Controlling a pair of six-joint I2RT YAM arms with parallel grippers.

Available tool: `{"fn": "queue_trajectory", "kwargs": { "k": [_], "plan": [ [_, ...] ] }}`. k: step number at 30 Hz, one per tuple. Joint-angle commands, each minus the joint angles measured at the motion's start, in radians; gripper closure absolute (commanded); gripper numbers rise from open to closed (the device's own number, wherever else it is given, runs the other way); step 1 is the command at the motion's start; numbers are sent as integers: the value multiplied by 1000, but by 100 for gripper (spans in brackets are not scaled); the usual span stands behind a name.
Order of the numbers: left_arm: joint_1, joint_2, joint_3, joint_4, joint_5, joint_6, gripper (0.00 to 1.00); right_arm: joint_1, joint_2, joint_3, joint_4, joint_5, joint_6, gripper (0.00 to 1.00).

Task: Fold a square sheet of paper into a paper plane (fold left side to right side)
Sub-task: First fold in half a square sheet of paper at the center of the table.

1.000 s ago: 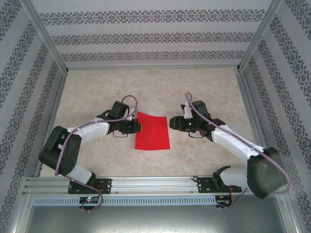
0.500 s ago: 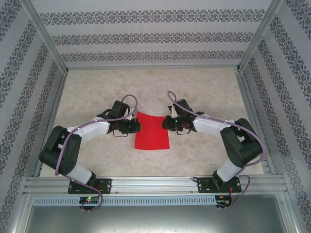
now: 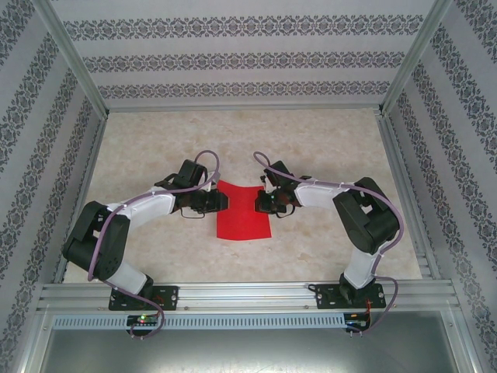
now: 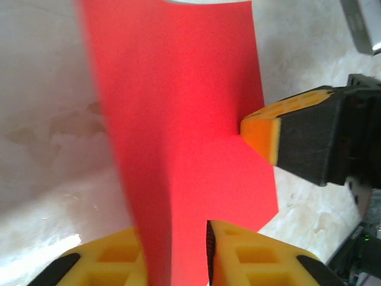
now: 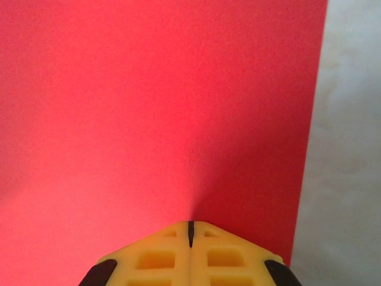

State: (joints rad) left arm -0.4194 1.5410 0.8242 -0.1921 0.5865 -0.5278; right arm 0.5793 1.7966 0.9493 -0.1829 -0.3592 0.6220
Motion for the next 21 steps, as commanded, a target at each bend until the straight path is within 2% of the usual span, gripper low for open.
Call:
{"fn": "queue_trajectory", "kwargs": {
  "k": [1,5,9,15,21],
  "plan": [
    [-12,-19,20,62,89,-58,64,14,33,-1,-68,49,-25,100],
    [-14,0,8,193,173,-148,48,15,34,-6,-64,51,-20,100],
    [-26,51,-2,307,212,-211,41,16,18,-27,-7,22,-5,100],
    [-50,149,27,377,215,-245,42,7,-41,-35,60,-8,6,100],
    [-55,183,44,361,187,-239,47,-25,-204,-57,62,37,3,86]
  ]
}}
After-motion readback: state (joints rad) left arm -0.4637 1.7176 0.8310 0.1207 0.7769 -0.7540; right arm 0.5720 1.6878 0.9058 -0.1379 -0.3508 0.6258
